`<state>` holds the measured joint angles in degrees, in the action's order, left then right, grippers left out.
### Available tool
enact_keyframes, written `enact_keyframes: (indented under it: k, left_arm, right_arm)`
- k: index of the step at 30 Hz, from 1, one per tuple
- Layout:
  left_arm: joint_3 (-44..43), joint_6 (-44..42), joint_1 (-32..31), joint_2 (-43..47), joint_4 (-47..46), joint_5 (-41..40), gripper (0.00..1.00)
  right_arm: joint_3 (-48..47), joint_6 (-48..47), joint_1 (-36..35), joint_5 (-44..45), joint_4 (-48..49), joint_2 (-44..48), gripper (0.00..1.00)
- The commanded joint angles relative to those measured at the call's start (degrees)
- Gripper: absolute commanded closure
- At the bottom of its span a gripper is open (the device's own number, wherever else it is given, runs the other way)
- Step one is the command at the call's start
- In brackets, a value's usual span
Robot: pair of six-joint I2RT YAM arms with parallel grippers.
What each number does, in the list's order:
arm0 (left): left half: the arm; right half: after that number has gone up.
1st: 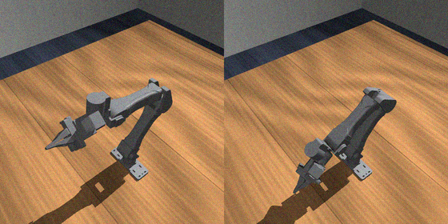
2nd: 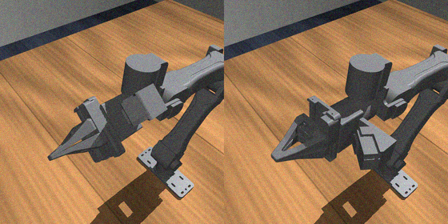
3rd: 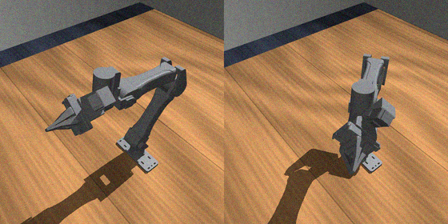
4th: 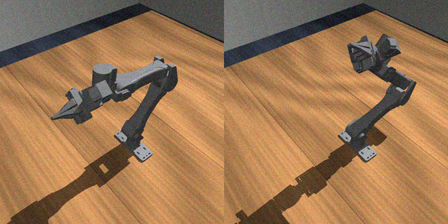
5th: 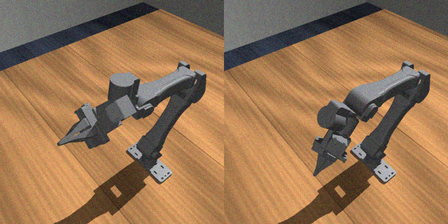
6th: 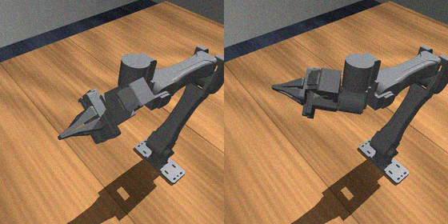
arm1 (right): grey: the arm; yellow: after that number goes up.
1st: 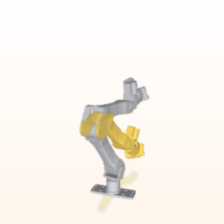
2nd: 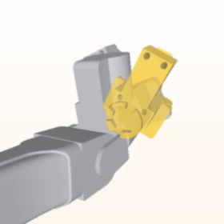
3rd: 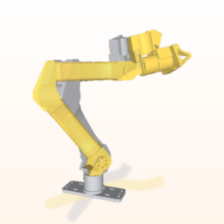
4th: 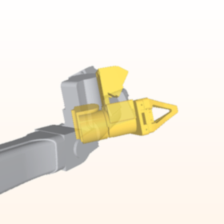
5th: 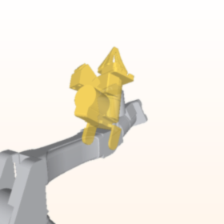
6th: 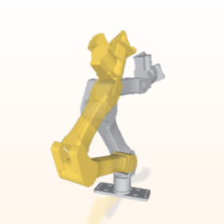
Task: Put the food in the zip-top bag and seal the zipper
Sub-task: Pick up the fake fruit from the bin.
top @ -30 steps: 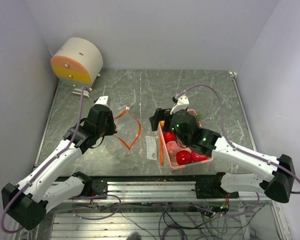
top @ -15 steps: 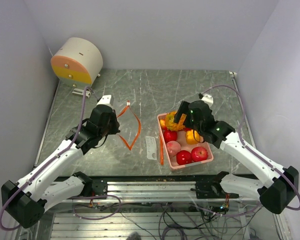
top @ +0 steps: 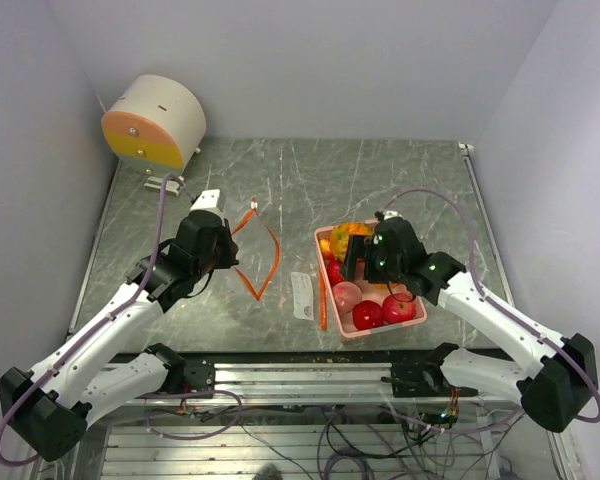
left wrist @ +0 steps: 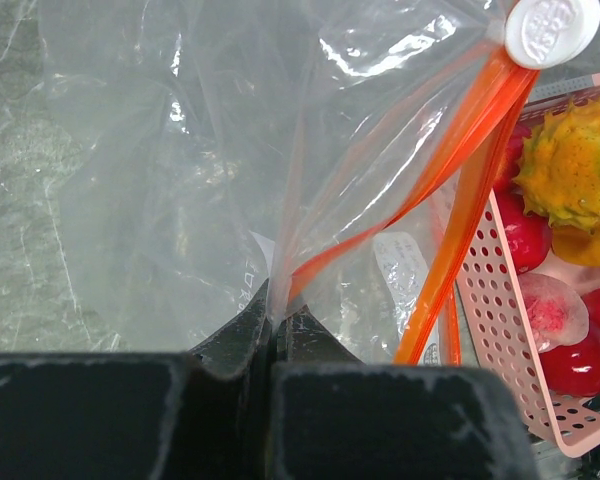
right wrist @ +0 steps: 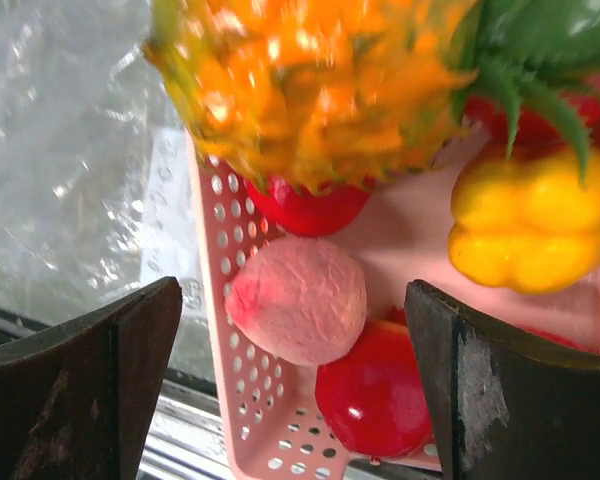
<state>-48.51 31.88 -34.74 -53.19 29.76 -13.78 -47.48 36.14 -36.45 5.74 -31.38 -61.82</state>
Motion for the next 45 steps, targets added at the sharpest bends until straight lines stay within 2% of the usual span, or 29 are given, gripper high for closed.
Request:
enact_keyframes:
  k: [1,12,18,20,21,26,28,34,37,40,45]
  left_arm:
    - [-0.13,-0.76,-0.41,0.89,-1.36,-1.05,0.93]
    - [-1.31,-0.50,-0.39,0.42,0.29,-2.03,0.93]
    - [-1.31,-0.24,-0.50,0.02,0.12,-2.03,0.93]
    - [-1.21,-0.16,-0.50,0.03,0.23,-2.04,0.93]
    - [-1.12,-0.15,-0.50,0.09,0.28,-2.06,0.93]
    - [-0.81,0.11,-0.50,0.41,0.32,-2.19,0.93]
    - [-0.67,0.20,-0.59,0.54,0.25,-2.30,0.93]
    - [-0.17,0.29,-0.59,0.67,-0.11,-2.06,0.93]
    - [-0.14,0.20,-0.59,0.47,-0.10,-1.70,0.93]
    - [-0.52,0.03,-0.67,0.54,0.19,-1.53,0.93]
    - [-2.15,-0.30,-0.68,0.17,1.02,-0.64,0.93]
  right_arm:
    - [4.26,-2.30,0.19,-6.87,0.84,0.68,0.06]
    - [9.23,-3.70,0.23,-10.68,8.39,-3.97,0.07]
    - [11.27,-3.82,0.19,-11.19,8.80,-3.05,0.18]
    - [11.80,-3.75,0.19,-11.27,9.01,-2.19,0.28]
    - [11.94,-3.65,0.21,-11.20,8.96,-1.84,0.37]
    - [10.33,-3.90,0.23,-9.68,7.15,-0.92,0.88]
    - [8.81,-4.54,0.21,-9.33,6.15,-0.33,0.98]
    - [1.45,-7.83,0.18,-9.27,1.37,3.61,1.00]
    - [-2.46,-9.93,0.19,-12.91,1.63,5.60,1.00]
    - [-3.76,-9.97,0.22,-20.26,7.37,7.01,1.00]
    - [-1.08,-3.79,-0.70,-33.60,27.61,3.88,1.00]
